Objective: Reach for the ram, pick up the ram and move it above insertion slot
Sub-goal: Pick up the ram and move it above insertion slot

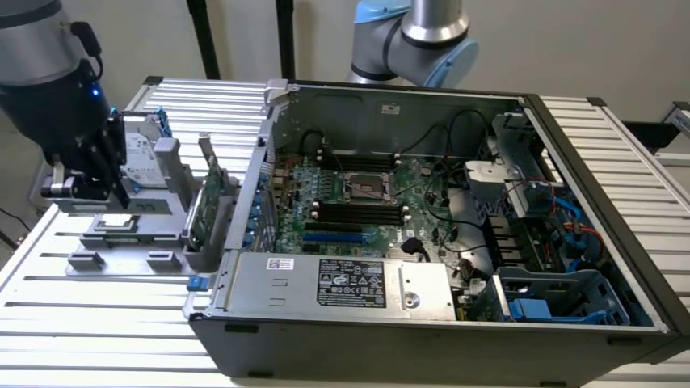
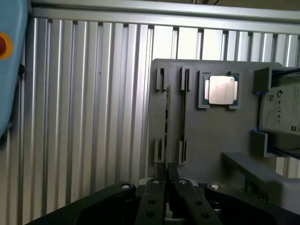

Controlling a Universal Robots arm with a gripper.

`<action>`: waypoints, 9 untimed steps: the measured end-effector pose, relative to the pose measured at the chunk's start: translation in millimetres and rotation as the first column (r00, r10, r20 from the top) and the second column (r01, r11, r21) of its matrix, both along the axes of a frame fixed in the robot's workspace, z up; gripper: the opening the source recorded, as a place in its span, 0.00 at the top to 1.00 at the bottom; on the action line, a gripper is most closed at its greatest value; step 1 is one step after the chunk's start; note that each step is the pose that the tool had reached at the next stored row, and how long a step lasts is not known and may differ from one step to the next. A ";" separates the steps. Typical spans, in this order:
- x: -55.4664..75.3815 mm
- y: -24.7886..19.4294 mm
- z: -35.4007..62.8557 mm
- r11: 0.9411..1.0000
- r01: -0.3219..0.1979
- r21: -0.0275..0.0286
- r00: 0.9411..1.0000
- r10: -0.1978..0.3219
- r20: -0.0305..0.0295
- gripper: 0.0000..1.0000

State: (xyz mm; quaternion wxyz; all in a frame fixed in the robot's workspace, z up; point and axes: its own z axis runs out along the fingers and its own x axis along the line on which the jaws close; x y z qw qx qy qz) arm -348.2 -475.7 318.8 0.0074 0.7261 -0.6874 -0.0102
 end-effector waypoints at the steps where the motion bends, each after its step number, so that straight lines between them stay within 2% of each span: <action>1: 3.9 0.0 4.5 1.000 0.000 0.001 1.000 0.000 0.000 0.86; 9: 35.5 0.0 41.1 1.000 -0.002 0.009 1.000 0.002 -0.002 0.86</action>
